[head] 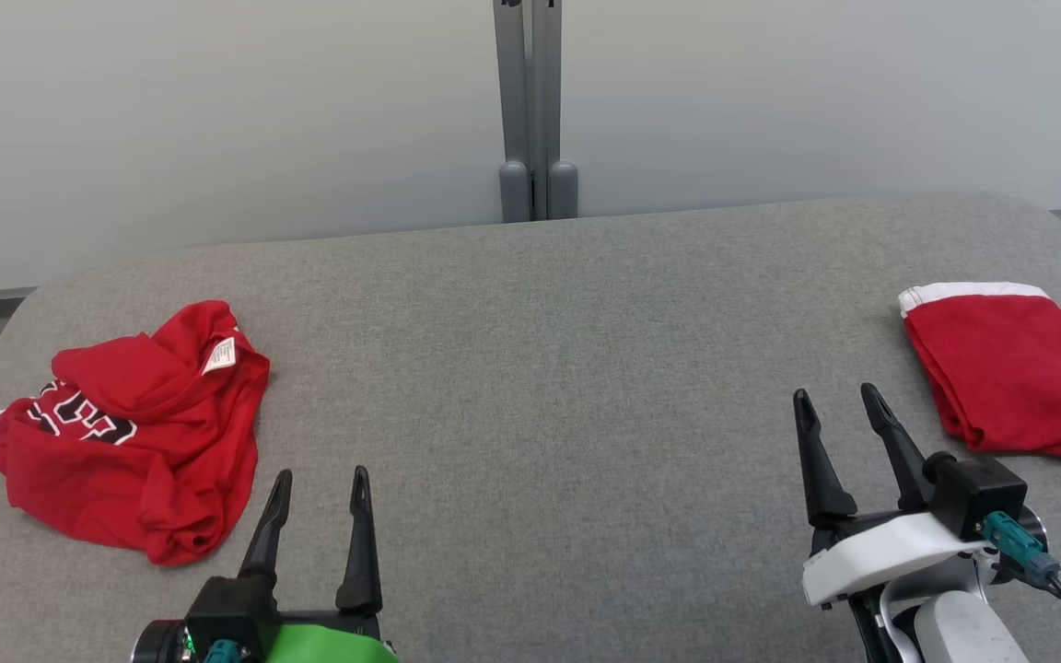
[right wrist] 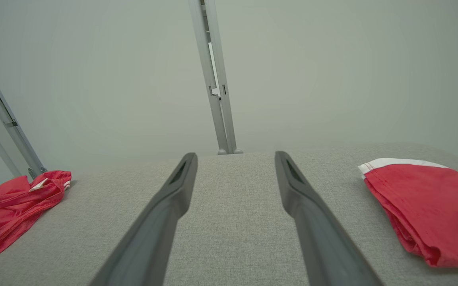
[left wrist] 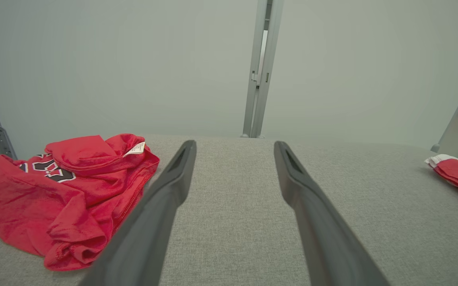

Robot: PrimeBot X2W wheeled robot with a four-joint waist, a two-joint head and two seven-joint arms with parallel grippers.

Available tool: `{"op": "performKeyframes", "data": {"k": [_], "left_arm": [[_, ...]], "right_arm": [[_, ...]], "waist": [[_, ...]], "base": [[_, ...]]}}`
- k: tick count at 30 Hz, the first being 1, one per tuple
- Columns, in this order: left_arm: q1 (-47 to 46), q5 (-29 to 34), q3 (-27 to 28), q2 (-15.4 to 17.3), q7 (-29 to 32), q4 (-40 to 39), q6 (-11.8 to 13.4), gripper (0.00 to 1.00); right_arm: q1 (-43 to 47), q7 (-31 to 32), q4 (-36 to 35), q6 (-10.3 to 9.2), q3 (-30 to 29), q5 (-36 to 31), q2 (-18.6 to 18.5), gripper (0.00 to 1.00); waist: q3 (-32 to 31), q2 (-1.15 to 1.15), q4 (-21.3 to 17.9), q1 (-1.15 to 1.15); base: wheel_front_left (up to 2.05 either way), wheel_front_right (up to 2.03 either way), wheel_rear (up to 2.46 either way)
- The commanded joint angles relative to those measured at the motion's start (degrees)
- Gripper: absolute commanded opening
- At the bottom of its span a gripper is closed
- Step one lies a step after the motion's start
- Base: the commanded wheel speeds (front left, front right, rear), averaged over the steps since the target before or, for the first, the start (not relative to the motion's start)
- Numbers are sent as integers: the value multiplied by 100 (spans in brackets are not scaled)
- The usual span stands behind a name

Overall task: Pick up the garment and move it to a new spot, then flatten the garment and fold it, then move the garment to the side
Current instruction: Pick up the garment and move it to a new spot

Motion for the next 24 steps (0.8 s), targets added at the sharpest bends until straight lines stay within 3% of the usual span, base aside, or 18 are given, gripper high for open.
{"op": "performKeyframes", "data": {"k": [1,15,24], "left_arm": [[14,52,32,25,-2,10,-19,100],[-31,46,-23,25,-2,121,-38,100],[-89,90,50,25,-2,83,-52,100]], "right_arm": [[19,-14,-11,-4,-5,-20,0,100],[109,-15,94,-4,49,107,1,100],[163,-14,201,-4,272,186,-1,100]], "waist": [[-1,0,-1,0],[-45,0,137,0],[5,0,693,0]], "base": [[0,0,0],[0,0,0],[0,0,0]]}}
